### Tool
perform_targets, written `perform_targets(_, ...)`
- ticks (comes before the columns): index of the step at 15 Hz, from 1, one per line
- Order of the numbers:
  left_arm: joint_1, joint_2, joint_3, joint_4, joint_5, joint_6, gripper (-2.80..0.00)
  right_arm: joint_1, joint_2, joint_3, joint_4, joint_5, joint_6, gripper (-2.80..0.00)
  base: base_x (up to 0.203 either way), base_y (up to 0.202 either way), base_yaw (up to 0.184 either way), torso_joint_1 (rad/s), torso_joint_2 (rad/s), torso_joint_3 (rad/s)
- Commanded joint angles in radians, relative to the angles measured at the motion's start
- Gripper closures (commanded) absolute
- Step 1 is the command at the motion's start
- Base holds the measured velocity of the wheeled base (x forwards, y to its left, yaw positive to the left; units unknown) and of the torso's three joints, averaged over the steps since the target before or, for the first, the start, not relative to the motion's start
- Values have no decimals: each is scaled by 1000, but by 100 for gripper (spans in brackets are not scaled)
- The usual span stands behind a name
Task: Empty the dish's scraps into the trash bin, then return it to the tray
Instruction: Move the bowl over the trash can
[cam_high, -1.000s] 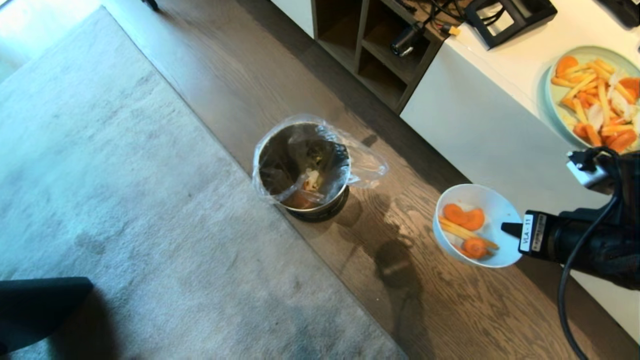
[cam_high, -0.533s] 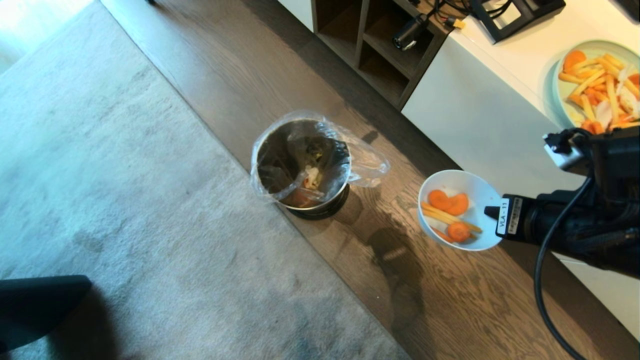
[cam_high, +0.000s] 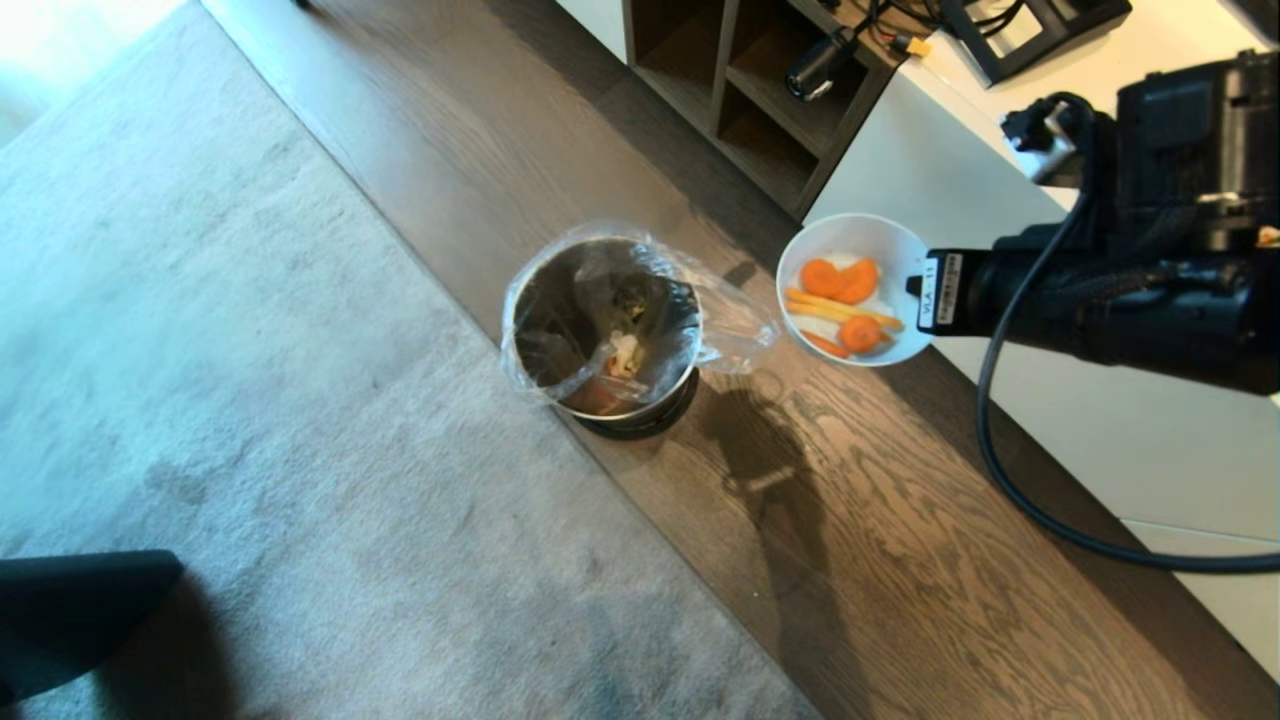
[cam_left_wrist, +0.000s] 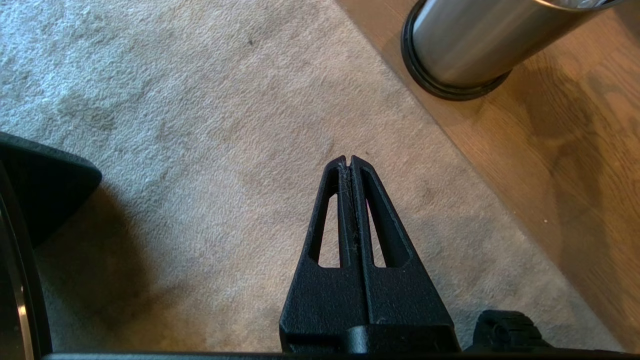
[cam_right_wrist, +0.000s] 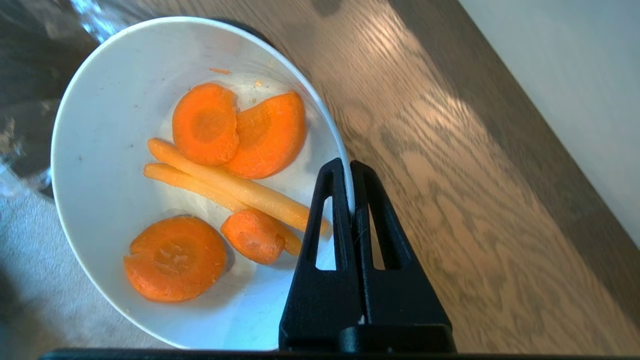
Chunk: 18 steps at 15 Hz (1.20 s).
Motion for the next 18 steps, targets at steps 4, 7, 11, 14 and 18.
perform_targets(4,0,0,0,0,0,0,0,30,198,-175,-16,-1,-47,0,0,0,0,0,0,0)
perform_targets(7,0,0,0,0,0,-1,0,52,286,-254,-131,-2,-84,0,0,0,0,0,0,0)
perform_targets(11,0,0,0,0,0,0,0,109,332,-339,-199,2,-137,0,0,0,0,0,0,0)
perform_targets(14,0,0,0,0,0,-1,0,141,321,-351,-201,1,-138,0,0,0,0,0,0,0)
perform_targets(18,0,0,0,0,0,-1,0,182,278,-327,-213,-5,-147,0,0,0,0,0,0,0)
